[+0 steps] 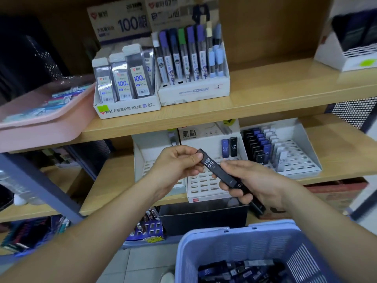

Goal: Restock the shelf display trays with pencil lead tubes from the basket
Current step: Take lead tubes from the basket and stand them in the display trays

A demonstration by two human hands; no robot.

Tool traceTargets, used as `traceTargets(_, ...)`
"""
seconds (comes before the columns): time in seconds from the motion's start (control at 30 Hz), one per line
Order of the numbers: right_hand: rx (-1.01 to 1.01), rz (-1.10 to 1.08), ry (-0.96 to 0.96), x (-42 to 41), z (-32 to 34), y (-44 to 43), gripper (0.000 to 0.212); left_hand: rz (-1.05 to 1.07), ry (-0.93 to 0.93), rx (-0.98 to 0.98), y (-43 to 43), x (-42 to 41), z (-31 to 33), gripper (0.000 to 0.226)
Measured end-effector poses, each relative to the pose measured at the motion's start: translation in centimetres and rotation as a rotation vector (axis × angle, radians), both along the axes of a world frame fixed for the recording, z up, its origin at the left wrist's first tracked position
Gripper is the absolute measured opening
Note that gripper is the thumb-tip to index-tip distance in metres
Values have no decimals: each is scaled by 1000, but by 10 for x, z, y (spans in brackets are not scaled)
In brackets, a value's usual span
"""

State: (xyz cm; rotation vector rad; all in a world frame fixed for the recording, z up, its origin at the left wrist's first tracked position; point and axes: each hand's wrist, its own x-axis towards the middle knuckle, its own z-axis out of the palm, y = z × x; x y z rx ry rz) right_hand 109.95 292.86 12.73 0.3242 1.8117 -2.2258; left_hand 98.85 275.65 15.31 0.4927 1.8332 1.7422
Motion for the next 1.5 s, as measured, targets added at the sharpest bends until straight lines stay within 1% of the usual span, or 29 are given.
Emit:
traceTargets(0.1, 62, -18, 18, 5, -3, 11, 13, 62, 36, -47, 11, 8, -2, 12)
traceTargets(0.2, 116, -42, 15, 5, -13, 13, 10, 56, 148, -154, 20, 13, -5, 12)
traceTargets(0.27, 85, -89, -14, 8, -21, 15, 8, 76, 181, -179, 26, 15, -7, 12)
traceTargets(0.3, 32, -130, -30, 10, -24, 18, 13, 94, 192, -176, 31, 15, -7, 11)
traceTargets(0.4, -219, -238, -63, 17, -32, 35, 39, 159, 244, -158, 45, 12, -10, 12)
traceTargets(0.43, -273, -250, -63, 20, -34, 42, 45, 173, 255, -149, 50, 10, -11, 13)
traceTargets(0.47, -307, -250, -62, 23, -36, 50, 47, 181, 261, -143, 55, 7, -13, 14)
traceTargets(0.53, -347, -217, -51, 29, -37, 62, 45, 184, 277, -147, 65, 1, -17, 16)
traceTargets(0.6, -312, -150, -38, 34, -34, 71, 36, 187, 325, -167, 73, -5, -21, 17)
traceTargets(0.67, -227, -138, -38, 37, -33, 77, 30, 192, 386, -186, 81, -12, -24, 17)
traceTargets(0.8, -155, -276, -48, 39, -45, 91, 22, 212, 511, -247, 93, -25, -30, 24)
traceTargets(0.9, -138, -295, -57, 40, -53, 99, 26, 197, 561, -274, 103, -31, -36, 19)
traceTargets(0.97, -141, -281, -53, 41, -56, 101, 30, 169, 584, -292, 112, -34, -41, 13)
traceTargets(1.07, -151, -287, -56, 40, -58, 100, 30, 132, 667, -349, 119, -35, -48, 18)
traceTargets(1.17, -167, -287, -57, 40, -59, 99, 23, 82, 772, -415, 118, -32, -53, 23)
traceTargets(1.3, -179, -286, -64, 39, -57, 98, 22, 41, 882, -482, 118, -33, -51, 26)
traceTargets(1.4, -221, -317, -38, 40, -55, 99, 17, -28, 977, -528, 127, -35, -50, 29)
traceTargets(1.47, -257, -345, -18, 41, -52, 98, 17, -22, 1021, -555, 132, -36, -54, 28)
traceTargets(1.5, -278, -365, -16, 41, -52, 98, 16, -14, 1014, -557, 135, -37, -57, 25)
